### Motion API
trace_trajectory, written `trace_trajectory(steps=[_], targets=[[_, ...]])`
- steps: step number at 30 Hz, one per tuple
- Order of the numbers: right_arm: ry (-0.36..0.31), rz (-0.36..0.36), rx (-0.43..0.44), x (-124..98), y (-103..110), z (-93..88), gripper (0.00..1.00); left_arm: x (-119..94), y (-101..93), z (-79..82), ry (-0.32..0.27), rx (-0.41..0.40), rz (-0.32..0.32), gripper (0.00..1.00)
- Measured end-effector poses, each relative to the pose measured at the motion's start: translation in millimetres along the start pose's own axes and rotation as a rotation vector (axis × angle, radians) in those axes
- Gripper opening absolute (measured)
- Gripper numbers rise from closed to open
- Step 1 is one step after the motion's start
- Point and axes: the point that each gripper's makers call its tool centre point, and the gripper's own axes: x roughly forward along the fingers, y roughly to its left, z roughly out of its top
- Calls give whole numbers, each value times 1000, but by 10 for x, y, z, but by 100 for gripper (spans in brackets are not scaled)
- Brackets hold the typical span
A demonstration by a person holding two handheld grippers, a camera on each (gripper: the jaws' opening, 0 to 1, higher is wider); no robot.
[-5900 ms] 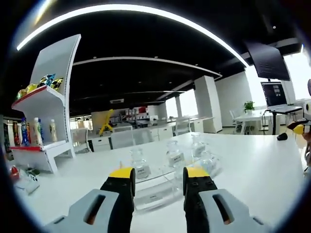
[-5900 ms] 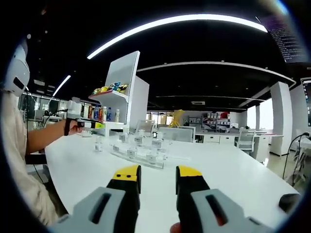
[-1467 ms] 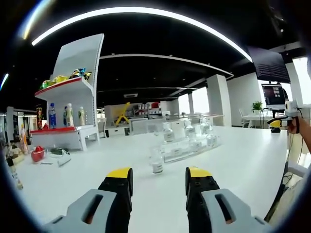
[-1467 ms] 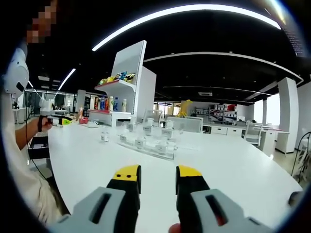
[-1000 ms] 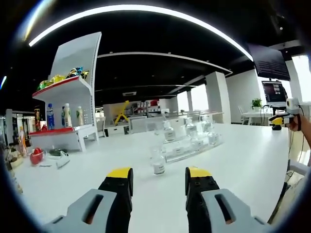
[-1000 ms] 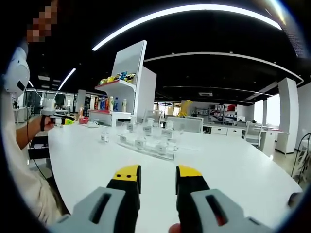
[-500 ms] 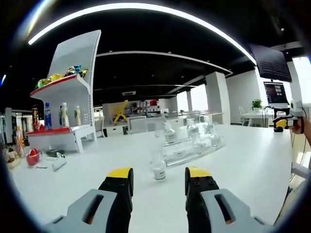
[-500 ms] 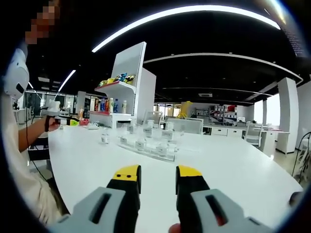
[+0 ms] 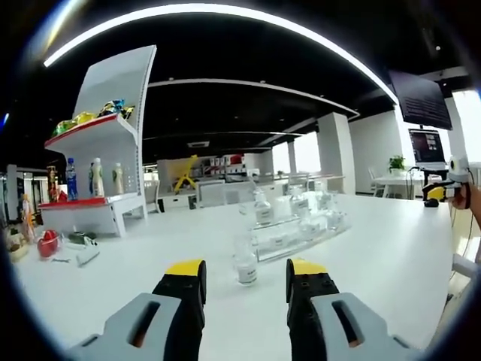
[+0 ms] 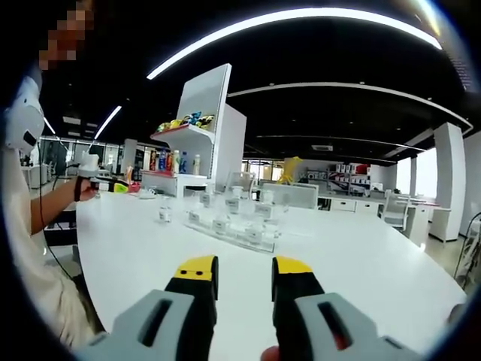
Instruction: Identify the label on the chemical reagent bottle, grasp the chemical reagent bottle, and place it in the designated position on the reagent rack
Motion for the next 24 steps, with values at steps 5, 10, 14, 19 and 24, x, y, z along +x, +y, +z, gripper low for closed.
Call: trace_trajectory(steps=[5,10,14,19,24], targets=[[6,5,-3,1,19,-18,28,82,21,-20,14,9,-6,43],[12,-5,2,-19,0,-45,28,235,72,-10,24,21,-9,43],[21,-3,-2,-30,5,-63,28,350,57,-39,36,24,-16,43],[30,-5,1,-59,-27,-90,28,509,79,-70,60,42,-26,43],[17,-17,13,-50,-88,-45,28,701,99,-87,70,38,-32,43]])
